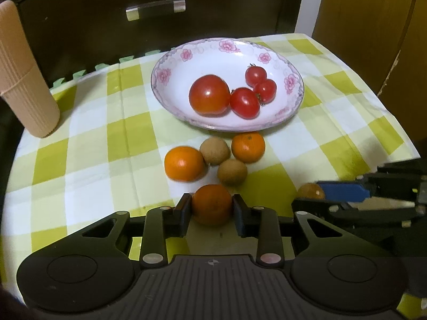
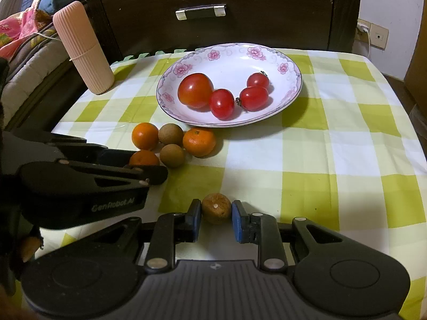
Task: Organize fruits
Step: 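Grasp a tangerine with the left tool while the right tool grasps a brown longan, then lift the tangerine with the left tool while the right tool lifts the longan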
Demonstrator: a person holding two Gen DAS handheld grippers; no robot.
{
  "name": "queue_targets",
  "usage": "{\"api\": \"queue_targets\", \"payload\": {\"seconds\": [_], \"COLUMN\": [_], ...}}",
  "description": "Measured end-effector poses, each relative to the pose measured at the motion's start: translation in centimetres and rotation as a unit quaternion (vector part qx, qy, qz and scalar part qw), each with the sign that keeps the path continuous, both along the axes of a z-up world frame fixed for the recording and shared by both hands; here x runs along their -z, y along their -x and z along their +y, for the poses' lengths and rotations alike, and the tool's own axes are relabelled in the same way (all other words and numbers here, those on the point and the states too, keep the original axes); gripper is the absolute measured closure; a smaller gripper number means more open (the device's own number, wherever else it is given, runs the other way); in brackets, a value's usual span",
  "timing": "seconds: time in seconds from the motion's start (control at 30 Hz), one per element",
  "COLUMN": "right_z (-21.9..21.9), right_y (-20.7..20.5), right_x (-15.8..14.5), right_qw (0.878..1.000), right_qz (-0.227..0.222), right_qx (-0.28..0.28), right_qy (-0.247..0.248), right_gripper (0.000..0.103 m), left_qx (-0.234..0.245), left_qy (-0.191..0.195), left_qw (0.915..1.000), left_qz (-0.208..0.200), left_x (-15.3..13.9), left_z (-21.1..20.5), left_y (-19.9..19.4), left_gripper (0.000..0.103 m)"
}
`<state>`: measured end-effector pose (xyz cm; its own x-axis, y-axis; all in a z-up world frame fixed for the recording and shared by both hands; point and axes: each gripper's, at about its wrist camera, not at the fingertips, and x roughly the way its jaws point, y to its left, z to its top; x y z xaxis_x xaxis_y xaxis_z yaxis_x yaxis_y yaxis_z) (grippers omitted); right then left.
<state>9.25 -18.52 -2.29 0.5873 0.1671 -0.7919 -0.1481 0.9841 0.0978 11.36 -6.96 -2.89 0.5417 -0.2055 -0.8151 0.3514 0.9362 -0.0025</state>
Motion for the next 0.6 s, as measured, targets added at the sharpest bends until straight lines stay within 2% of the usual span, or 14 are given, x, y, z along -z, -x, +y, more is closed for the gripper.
{"api": "queue_targets", "payload": {"seconds": [0.17,0.37,0.6], "right_z": [0.2,0.6,0.8], "right_y": [0.2,1.4,2.8], "right_x": [-0.2,-0.3,0.0], "right_qw": [1.0,1.0,0.999], "right_qz": [0.002,0.008,0.02], "right_qx": [-0.007,-0.02,-0.02], "right_qy": [0.006,0.022,0.034], "right_gripper": [0.079,0.079,0.079], "left_qx": [-0.004,-0.019,-0.016], "left_qy": [-0.012,-0.009,-0.021], "left_qw": [0.9999,0.9996,0.9996], "left_qz": [0.006,0.02,0.013], "left_x": [-0.3,-0.3,0.0], "left_z": [0.7,1.9,1.8], "left_y": [1.3,3.0,3.9], "left_gripper": [0.063,0.063,0.06]}}
